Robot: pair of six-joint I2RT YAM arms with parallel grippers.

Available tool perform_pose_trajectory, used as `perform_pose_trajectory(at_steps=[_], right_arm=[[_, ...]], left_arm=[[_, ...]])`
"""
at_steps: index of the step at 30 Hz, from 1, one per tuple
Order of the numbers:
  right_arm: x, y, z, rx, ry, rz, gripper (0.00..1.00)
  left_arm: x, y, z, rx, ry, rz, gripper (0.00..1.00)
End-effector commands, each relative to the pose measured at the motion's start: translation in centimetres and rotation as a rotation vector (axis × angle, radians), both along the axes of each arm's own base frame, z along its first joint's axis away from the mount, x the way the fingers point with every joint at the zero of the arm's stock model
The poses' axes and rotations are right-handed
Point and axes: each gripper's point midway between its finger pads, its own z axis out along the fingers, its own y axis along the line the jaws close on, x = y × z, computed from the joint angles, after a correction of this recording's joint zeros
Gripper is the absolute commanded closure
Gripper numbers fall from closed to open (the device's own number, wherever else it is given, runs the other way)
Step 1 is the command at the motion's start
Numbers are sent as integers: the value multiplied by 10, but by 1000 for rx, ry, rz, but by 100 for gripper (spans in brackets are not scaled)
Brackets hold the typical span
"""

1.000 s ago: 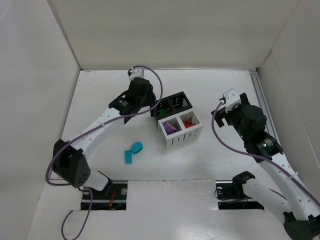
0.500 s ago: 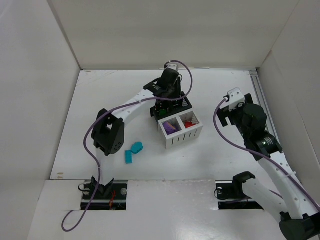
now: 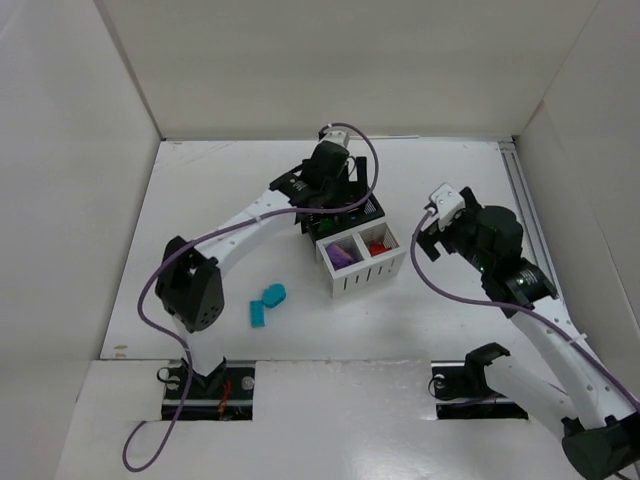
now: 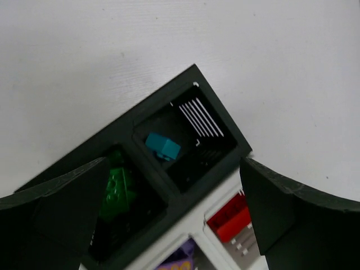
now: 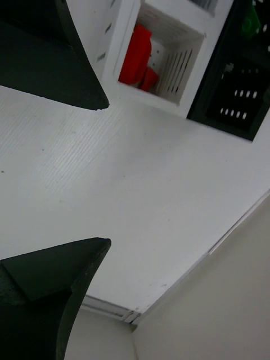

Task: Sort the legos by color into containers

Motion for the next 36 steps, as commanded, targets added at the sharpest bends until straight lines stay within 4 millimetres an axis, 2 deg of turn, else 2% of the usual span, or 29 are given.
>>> perform_pose_trajectory(at_steps=[1, 2, 3, 4, 5, 6, 7, 8, 9, 10, 11, 13, 14, 15, 16, 17, 18, 20, 22, 24, 25, 26, 32, 35, 36], right_arm=[[-5, 58, 1, -28, -29, 261, 0], [-8, 72, -1, -46, -25, 308, 0], [-21, 102, -6, -60, -23, 414, 0], [-25, 121, -14, -95, -13, 473, 0], [-34, 139, -19, -114, -16, 538, 0], [-52, 169, -18, -118, -41, 641, 0], [-59, 187, -33, -153, -26, 708, 0], [-68, 204, -33, -153, -33, 775, 0], [-79, 220, -37, -139, -24, 849, 0], [-94, 240, -37, -133, -37, 934, 0], [-97, 259, -49, -153, -15, 1000, 0], [-113, 285, -60, -153, 21, 1106, 0], [-113, 302, -74, -176, 45, 1157, 0], [-113, 310, -82, -178, 69, 1177, 0], [-117, 319, -89, -175, 92, 1213, 0], [-113, 330, -86, -174, 78, 1229, 0], [-111, 336, -106, -203, 107, 1247, 0], [-113, 344, -116, -236, 121, 1285, 0], [-106, 355, -123, -286, 91, 1331, 0], [-106, 363, -127, -324, 83, 1391, 0], [-104, 366, -145, -345, 120, 1399, 0], [-102, 369, -149, -347, 125, 1399, 0], [-89, 387, -182, -396, 172, 1410, 0], [-83, 392, -193, -416, 192, 1397, 0], [-82, 394, -190, -413, 182, 1396, 0]], left_arm=[[-27, 23, 67, -87, -126, 55, 0], [-32, 33, 67, -87, -124, 84, 0], [-41, 40, 68, -87, -121, 109, 0], [-51, 55, 48, -59, -84, 145, 0], [-62, 79, 58, -59, -103, 217, 0], [-71, 94, 54, -56, -93, 268, 0], [-79, 106, 49, -86, -66, 341, 0], [-92, 124, 25, -48, -28, 390, 0], [-109, 147, 26, -45, -26, 447, 0], [-117, 161, 19, -50, -7, 494, 0], [-131, 172, -3, -57, 46, 543, 0], [-152, 194, -7, -91, 58, 596, 0], [-159, 200, -11, -105, 65, 610, 0], [-168, 207, -26, -103, 89, 634, 0], [-174, 210, -20, -155, 78, 631, 0], [-178, 214, -23, -167, 85, 641, 0], [-182, 215, -27, -172, 92, 634, 0], [-190, 219, -23, -216, 98, 643, 0], [-197, 224, -29, -216, 108, 653, 0], [-201, 227, -29, -226, 116, 667, 0], [-202, 228, -31, -225, 126, 677, 0], [-205, 236, -35, -195, 125, 702, 0], [-202, 241, -28, -220, 109, 750, 0], [-202, 248, -33, -188, 109, 793, 0], [-201, 249, -32, -193, 101, 808, 0]])
